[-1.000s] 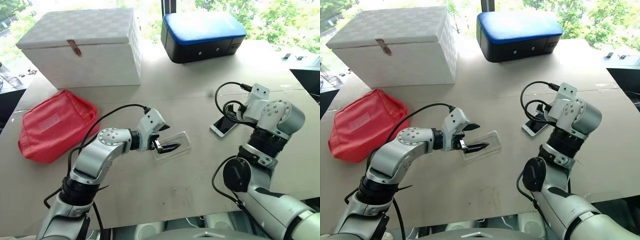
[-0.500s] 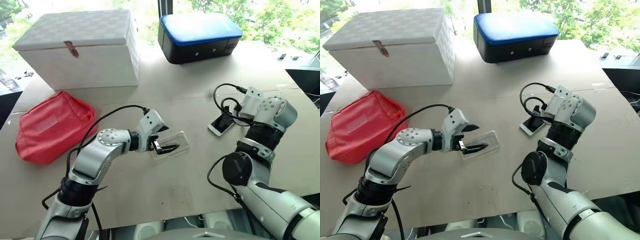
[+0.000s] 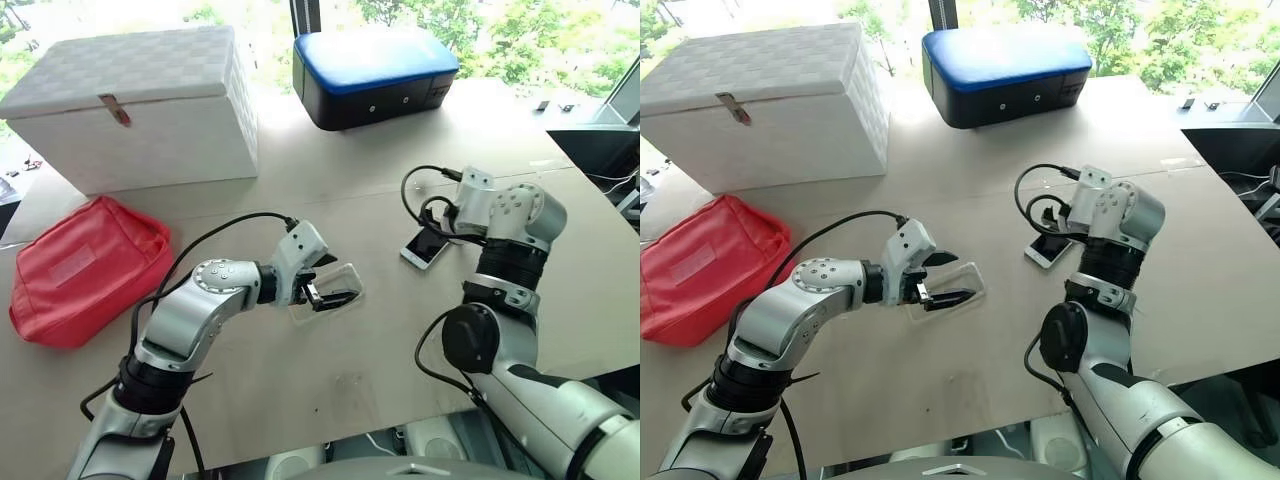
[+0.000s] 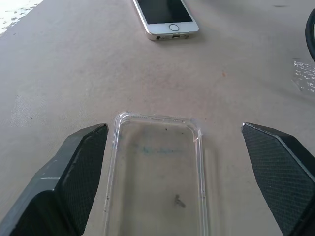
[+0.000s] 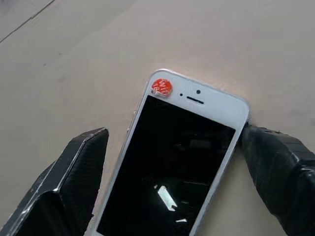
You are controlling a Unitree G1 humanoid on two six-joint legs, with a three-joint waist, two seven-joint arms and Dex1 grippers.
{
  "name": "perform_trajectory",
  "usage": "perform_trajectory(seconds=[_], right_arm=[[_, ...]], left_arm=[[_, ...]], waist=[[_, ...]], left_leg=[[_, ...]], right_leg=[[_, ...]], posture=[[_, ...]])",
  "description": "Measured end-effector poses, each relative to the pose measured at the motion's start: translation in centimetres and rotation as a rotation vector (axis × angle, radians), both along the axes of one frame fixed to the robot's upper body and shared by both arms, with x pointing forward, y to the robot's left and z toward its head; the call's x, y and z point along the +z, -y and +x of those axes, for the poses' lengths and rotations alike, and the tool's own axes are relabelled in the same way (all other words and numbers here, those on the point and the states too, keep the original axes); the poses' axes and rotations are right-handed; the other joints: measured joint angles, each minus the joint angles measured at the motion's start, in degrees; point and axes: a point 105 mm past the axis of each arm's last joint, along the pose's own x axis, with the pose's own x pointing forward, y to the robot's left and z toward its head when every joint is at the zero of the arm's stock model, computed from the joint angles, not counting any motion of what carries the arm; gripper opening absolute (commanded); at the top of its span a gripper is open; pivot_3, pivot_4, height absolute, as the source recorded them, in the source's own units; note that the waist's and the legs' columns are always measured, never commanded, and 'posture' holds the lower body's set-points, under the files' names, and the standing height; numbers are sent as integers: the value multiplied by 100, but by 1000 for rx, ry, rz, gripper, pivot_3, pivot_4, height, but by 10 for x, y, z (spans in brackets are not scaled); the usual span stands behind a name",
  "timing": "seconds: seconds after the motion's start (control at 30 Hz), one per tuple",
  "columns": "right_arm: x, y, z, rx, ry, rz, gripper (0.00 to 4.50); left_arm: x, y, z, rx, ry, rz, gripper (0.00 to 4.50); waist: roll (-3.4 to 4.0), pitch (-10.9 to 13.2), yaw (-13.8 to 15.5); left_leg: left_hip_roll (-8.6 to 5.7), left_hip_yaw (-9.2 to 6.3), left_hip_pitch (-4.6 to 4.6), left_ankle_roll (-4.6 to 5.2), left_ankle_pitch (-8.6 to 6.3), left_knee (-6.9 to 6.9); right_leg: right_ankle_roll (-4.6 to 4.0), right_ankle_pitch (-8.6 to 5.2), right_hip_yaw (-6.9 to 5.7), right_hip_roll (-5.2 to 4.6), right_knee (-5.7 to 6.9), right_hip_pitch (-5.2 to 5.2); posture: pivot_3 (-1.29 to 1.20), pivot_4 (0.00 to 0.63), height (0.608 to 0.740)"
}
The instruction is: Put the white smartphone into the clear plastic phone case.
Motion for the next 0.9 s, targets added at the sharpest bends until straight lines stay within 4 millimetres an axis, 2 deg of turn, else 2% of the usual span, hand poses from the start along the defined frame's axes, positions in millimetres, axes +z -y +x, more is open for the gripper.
perform_trajectory(seconds=[0.1, 0.23, 0.43, 0.53, 0.73, 0.9], right_arm=[[1, -13, 2, 58, 14, -35, 4500], [1, -19, 3, 85, 23, -78, 4500], [-10, -29, -5, 175, 43, -191, 4500], [-13, -35, -10, 226, 76, -207, 4500], [-18, -39, -14, 289, 101, -210, 4500], [-19, -39, -14, 313, 109, -198, 4500]], left_arm=[[0, 0, 0, 4, 1, -1, 4408], [0, -2, 1, 9, 2, 6, 4408], [0, -3, -3, 3, 10, -4, 4408], [11, -5, -8, -13, 56, -60, 4408], [36, -26, -16, 12, 207, -195, 4408], [41, -39, -23, 23, 230, -245, 4408]], waist=[[2, 2, 52], [2, 2, 123], [-3, -1, 115], [-10, -6, 99], [-54, -36, 106], [-63, -42, 113]], left_leg=[[-2, 1, -11, -1, 0, -12], [-5, 6, -28, -2, -1, -14], [-5, 6, -30, -2, -1, -17], [4, 6, -17, -2, -1, -22], [48, 1, 3, -4, -2, -31], [68, -2, 8, -4, -3, -31]], right_leg=[[-1, 0, 0, -2, -5, -11], [-1, 0, 2, -9, -11, -28], [-1, 0, 2, -11, -9, -36], [-5, -2, 3, -2, -7, -31], [-37, -20, -5, 34, -7, -20], [-77, -26, -13, 54, -6, -21]], posture=[[0, 150, 740], [0, 150, 740], [0, 150, 740], [0, 150, 740], [0, 150, 740], [0, 150, 740]])
